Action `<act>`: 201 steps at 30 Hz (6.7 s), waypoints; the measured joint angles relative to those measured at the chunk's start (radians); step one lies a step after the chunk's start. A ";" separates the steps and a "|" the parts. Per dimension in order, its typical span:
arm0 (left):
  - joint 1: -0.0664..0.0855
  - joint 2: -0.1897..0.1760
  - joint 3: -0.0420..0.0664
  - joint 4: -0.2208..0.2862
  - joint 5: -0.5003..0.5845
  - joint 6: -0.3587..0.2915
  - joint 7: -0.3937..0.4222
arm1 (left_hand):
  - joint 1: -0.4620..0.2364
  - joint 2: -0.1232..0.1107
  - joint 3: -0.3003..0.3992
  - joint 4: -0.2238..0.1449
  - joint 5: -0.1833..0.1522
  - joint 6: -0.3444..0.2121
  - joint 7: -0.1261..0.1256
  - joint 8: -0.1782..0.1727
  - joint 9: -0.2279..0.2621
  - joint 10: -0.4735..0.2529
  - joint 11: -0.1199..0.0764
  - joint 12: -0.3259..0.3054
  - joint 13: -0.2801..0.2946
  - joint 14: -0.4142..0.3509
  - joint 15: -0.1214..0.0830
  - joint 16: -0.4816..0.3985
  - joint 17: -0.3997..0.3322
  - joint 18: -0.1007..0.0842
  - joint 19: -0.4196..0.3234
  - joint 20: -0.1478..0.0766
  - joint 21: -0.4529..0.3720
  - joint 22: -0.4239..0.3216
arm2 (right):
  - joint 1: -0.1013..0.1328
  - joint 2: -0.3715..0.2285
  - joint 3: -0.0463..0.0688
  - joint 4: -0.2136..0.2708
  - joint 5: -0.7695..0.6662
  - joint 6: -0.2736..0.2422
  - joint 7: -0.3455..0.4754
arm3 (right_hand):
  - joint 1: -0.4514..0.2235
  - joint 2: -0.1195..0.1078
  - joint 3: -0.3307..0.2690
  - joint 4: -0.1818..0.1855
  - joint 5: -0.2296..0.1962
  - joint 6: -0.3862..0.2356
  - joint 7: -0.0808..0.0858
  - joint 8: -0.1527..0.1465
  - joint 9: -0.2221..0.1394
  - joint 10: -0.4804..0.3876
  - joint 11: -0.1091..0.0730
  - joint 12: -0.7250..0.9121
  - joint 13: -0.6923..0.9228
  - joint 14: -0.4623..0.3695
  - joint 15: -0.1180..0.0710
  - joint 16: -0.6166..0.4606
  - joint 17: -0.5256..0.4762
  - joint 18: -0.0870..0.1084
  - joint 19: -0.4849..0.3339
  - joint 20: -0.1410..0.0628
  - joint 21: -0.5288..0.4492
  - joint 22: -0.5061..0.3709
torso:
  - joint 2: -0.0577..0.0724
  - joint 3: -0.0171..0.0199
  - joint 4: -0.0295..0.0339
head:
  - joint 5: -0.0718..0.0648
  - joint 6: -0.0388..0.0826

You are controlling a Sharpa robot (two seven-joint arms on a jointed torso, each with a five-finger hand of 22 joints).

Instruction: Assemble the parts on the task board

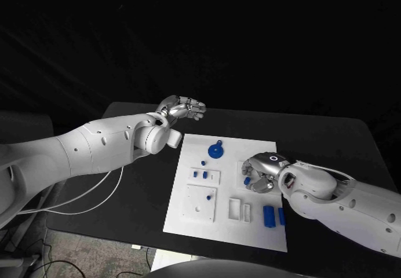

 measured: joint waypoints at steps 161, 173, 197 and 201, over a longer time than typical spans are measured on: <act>0.000 0.039 0.000 -0.036 0.003 0.015 -0.004 | 0.000 0.000 -0.005 0.005 0.000 -0.004 0.004 0.004 -0.002 -0.004 0.004 0.004 -0.006 0.000 0.000 -0.012 0.012 0.000 0.000 0.000 -0.012 0.004 | -0.119 0.264 -0.069 -0.018 -0.060 -0.101 0.008 | -0.031 0.032 0.006 -0.028 0.060 0.041 -0.002 0.013 0.026 0.044 -0.009 0.018 0.045 0.022 -0.026 0.008 -0.003 -0.020 0.022 -0.012 0.052 0.000 | 0.000 0.0000 -0.0008 | 0.056 -0.041; 0.000 0.038 0.000 -0.037 0.003 0.016 -0.005 | 0.000 0.000 -0.005 0.005 0.000 -0.004 0.004 0.004 -0.002 -0.004 0.004 0.004 -0.006 0.000 0.000 -0.012 0.012 0.000 0.000 0.000 -0.012 0.004 | -0.119 0.219 -0.067 0.028 -0.005 -0.184 0.024 | -0.023 -0.002 0.000 -0.023 0.070 -0.010 0.020 -0.015 0.010 -0.042 0.027 -0.026 0.014 0.017 0.001 0.008 -0.004 -0.032 0.020 -0.010 0.041 0.000 | 0.000 0.0012 -0.0011 | 0.052 -0.036; -0.031 0.040 -0.001 -0.069 0.006 0.018 -0.006 | 0.000 0.000 -0.006 0.006 0.000 -0.006 0.001 0.004 -0.003 -0.004 0.004 0.004 -0.008 0.000 0.000 -0.016 0.015 0.000 0.000 0.000 -0.012 0.005 | 0.022 -0.140 0.030 0.162 0.494 -0.117 0.097 | -0.112 0.085 -0.122 0.032 0.087 0.021 -0.018 0.025 0.053 -0.021 -0.056 0.496 0.370 0.014 -0.061 0.008 -0.006 -0.027 0.010 -0.019 0.016 0.000 | -0.017 0.0057 -0.0121 | -0.017 0.025; -0.033 0.041 -0.001 -0.072 0.012 0.018 -0.004 | -0.007 -0.005 -0.017 0.017 -0.024 -0.007 0.000 0.004 -0.006 -0.004 0.004 0.004 -0.010 0.004 0.004 -0.023 0.022 0.000 0.000 0.000 -0.016 0.008 | 0.043 -0.190 0.030 0.171 0.560 -0.033 0.073 | -0.121 0.098 -0.081 0.071 0.018 0.024 -0.039 0.025 0.076 -0.085 -0.074 0.783 0.616 0.034 -0.090 0.018 0.004 -0.002 0.041 -0.034 0.026 0.000 | -0.025 0.0088 -0.0179 | -0.033 0.029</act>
